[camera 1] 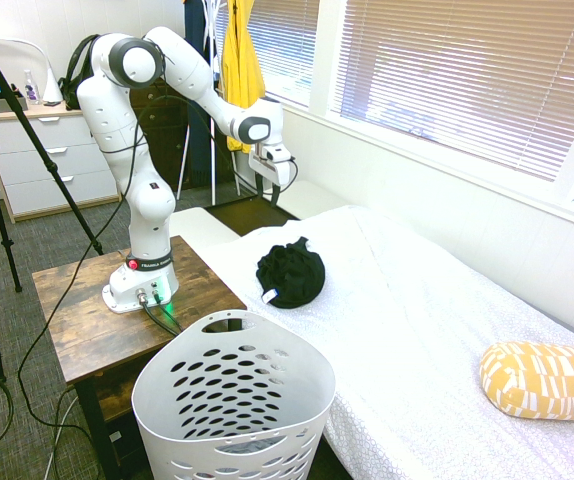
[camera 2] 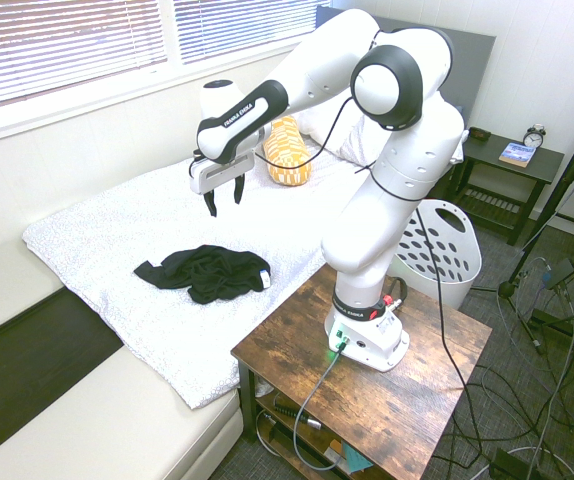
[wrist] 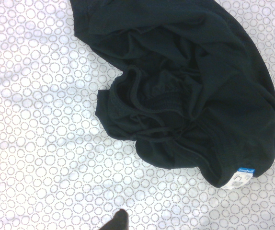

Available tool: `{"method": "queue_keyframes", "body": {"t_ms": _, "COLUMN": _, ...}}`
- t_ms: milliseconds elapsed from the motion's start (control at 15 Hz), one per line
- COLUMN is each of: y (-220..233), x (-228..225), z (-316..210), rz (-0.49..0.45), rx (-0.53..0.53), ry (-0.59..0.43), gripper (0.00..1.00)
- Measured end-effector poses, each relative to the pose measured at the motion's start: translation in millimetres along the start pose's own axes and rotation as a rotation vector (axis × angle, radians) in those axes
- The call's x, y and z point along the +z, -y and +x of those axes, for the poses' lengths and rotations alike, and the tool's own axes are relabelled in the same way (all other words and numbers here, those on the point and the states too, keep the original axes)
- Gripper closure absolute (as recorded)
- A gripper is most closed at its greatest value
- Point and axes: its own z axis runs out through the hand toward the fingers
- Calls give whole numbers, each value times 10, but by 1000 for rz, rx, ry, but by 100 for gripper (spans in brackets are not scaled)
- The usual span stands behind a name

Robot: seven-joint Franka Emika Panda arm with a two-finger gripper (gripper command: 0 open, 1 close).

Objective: Put my clothes in the laundry bag

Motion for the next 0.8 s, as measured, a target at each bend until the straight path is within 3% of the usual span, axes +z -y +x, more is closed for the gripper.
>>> {"method": "queue_keyframes", "body": {"t_ms": 400, "y": -41, "x": 191, "z": 182, "rz": 7, "rx": -9, "ry": -16, "gripper": 0}}
{"method": "queue_keyframes", "body": {"t_ms": 800, "y": -296, "x": 1163, "z": 1011, "rz": 5, "rx": -85, "ry": -26, "gripper": 0}}
